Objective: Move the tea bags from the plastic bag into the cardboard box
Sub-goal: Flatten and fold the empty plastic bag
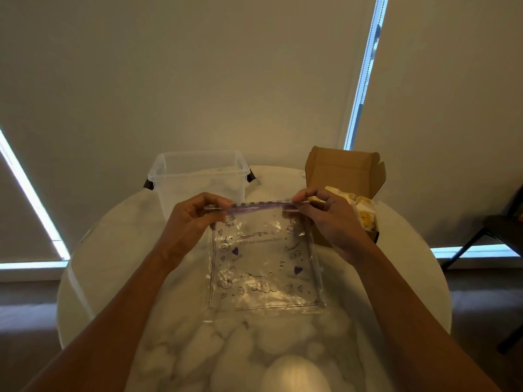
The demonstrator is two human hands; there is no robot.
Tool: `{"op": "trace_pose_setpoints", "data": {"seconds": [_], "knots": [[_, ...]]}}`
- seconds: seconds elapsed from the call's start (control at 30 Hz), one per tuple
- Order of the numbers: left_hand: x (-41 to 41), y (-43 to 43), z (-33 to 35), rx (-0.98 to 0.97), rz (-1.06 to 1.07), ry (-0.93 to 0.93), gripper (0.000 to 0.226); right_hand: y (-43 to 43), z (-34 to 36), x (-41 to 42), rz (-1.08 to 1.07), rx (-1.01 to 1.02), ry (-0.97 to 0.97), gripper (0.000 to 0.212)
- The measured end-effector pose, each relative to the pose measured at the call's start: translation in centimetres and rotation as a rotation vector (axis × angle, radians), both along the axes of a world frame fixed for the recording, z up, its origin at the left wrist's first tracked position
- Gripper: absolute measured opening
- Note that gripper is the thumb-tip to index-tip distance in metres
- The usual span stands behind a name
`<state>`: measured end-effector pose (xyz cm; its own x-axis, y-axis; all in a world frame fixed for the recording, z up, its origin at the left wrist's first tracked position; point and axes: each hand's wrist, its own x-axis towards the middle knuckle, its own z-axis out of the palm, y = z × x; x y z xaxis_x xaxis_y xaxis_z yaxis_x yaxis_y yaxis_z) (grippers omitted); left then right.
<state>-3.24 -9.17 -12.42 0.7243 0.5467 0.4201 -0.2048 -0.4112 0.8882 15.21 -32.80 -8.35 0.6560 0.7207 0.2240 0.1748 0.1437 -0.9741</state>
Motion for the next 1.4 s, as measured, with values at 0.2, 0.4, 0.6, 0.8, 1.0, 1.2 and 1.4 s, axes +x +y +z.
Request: {"op": "trace_pose_setpoints", "data": {"seconds": [0.2,0.4,0.6,0.8,1.0,1.2,1.4], "knots": [[-0.2,-0.4,0.2,0.049,0.001,0.023,0.027,0.0,0.2,-0.4,0.018,0.0,0.082,0.017],[-0.3,-0.6,0.5,0.094,0.066,0.037,0.021,0.3,-0.1,0.2,0.065,-0.025,0.152,0.018],[-0.9,-0.7,1.2,0.024,-0.093,0.036,0.041,0.1,0.2,0.2,0.144,-0.005,0.235,0.033],[-1.0,-0.6,1.3,0.005,-0.057,0.02,0.03,0.0,-0.1,0.5,0.183,-0.025,0.254,0.034],[-0.7,-0.6,0.8,-0.004,0.022,-0.004,0.031,0.1,-0.1,0.4,0.284,-0.025,0.284,0.036],[-0.5,-0.6,0.7,0.013,0.031,0.002,0.029,0.6,-0.4,-0.2,0.124,-0.039,0.135,0.028],[-0.6,-0.7,0.8,-0.027,-0.047,0.013,0.032,0.8,-1.1,0.4,0.012,-0.065,-0.05,0.023]]}}
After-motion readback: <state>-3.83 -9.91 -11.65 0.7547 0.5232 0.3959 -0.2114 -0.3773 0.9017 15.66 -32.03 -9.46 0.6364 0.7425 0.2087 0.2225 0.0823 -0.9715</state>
